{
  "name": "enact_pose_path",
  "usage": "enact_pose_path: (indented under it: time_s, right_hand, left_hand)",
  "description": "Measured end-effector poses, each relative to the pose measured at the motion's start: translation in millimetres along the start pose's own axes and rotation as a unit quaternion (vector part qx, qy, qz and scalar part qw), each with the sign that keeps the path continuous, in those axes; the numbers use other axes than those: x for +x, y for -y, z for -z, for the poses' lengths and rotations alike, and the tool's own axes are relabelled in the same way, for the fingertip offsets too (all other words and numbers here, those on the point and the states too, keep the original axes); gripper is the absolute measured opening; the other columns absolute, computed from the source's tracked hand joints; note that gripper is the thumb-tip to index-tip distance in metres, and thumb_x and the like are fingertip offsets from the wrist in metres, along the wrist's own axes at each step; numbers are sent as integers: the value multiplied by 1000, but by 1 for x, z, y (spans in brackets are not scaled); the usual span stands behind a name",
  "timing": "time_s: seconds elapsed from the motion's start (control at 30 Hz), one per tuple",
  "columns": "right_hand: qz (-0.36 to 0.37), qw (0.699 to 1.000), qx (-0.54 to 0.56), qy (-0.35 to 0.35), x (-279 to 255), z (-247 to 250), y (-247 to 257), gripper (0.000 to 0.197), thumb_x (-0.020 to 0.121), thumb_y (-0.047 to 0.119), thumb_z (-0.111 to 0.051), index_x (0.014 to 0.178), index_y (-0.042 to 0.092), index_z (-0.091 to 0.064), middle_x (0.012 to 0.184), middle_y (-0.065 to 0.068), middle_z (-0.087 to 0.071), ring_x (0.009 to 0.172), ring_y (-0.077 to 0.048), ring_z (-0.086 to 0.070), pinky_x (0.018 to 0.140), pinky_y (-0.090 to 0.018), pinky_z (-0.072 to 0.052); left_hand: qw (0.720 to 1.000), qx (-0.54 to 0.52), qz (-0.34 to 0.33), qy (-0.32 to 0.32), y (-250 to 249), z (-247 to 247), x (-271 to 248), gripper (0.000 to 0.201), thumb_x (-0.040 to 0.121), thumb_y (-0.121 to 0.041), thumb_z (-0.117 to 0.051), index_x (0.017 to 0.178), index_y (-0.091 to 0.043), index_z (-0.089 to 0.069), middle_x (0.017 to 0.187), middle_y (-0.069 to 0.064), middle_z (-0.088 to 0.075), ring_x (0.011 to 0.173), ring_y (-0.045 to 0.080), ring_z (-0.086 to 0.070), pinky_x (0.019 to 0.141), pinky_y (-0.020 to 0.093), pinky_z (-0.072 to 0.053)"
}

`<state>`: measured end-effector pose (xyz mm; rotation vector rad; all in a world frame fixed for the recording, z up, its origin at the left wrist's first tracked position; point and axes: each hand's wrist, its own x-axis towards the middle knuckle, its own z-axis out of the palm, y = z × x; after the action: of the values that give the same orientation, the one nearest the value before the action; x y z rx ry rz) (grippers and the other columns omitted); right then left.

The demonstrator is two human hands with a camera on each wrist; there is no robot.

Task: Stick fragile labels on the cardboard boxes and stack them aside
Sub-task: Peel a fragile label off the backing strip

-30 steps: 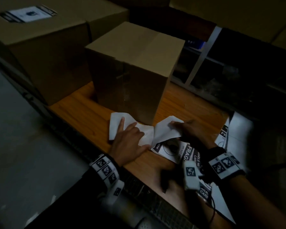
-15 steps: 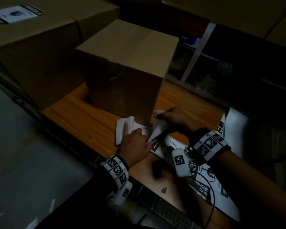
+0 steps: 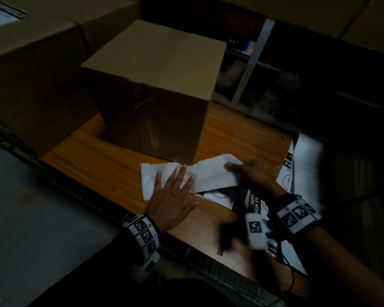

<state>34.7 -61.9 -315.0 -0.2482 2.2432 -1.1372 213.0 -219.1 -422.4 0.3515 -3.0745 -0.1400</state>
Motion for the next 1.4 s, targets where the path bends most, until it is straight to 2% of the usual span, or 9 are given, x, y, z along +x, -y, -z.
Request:
enact_pose_path:
  time_s: [0.2,0.43,0.63,0.77,0.93,1.1,1.23,1.3,1.4]
  right_hand:
    - [-51,996,57,46,-1,6,-11,37,90,28,-70,81,-7,-68,64,-15,-69,48,-24,-64,46,-28,-53]
    - [-82,994,-9,75,16,15,-2,53,83,36,-76,86,-16,-67,80,-32,-68,63,-36,-66,64,-43,-58]
    - [-84,989,-67,97,28,18,15,45,87,32,-72,84,-11,-63,71,-27,-65,47,-27,-65,43,-28,-52]
    - [-98,988,-66,102,35,16,23,53,84,29,-77,102,-18,-61,82,-27,-66,63,-35,-68,55,-38,-58]
    - [-95,989,-54,98,46,5,59,25,84,22,-76,89,4,-59,84,-10,-63,65,-21,-62,43,-23,-49]
    - [-70,985,-120,100,56,6,68,31,79,27,-80,88,3,-62,77,-7,-63,62,-17,-59,38,-17,-44]
    - [-84,982,-128,105,61,16,48,50,74,32,-84,99,-7,-63,88,-18,-67,76,-30,-67,67,-41,-62]
    - [-94,980,-129,116,64,19,41,50,70,33,-86,94,-5,-63,87,-23,-61,78,-35,-61,82,-55,-55]
    - [-87,979,-139,125,74,22,33,50,67,40,-86,90,1,-63,83,-22,-58,75,-33,-57,86,-56,-53]
  left_hand:
    - [1000,-3,0,3,3,-2,0,80,92,-72,-6,153,-25,-28,163,5,-14,150,24,-16,116,62,-5]
    - [1000,-2,-13,10,5,-1,0,78,93,-71,-10,153,-25,-29,162,5,-19,149,25,-19,115,62,-5]
    - [1000,0,-12,19,6,-2,1,79,92,-72,-8,154,-25,-27,163,5,-17,149,25,-16,115,62,-5]
    - [1000,4,-12,15,5,-1,1,80,92,-73,-5,154,-26,-26,163,5,-14,150,25,-14,115,62,-3]
    - [1000,3,-18,4,5,1,0,78,93,-70,-8,153,-25,-29,162,6,-20,149,25,-19,114,62,-6]
    - [1000,-11,-21,6,5,0,0,75,93,-70,-15,152,-26,-30,161,6,-24,147,26,-24,113,64,-12]
    - [1000,-18,-13,9,6,0,-1,76,93,-71,-13,151,-25,-32,161,6,-23,148,25,-22,113,65,-15]
    - [1000,-19,-11,10,6,-1,-1,76,93,-71,-16,151,-25,-32,161,5,-24,148,24,-22,113,65,-15]
    - [1000,-14,-11,8,6,-2,0,75,93,-71,-19,151,-26,-33,160,5,-24,148,24,-22,113,64,-13]
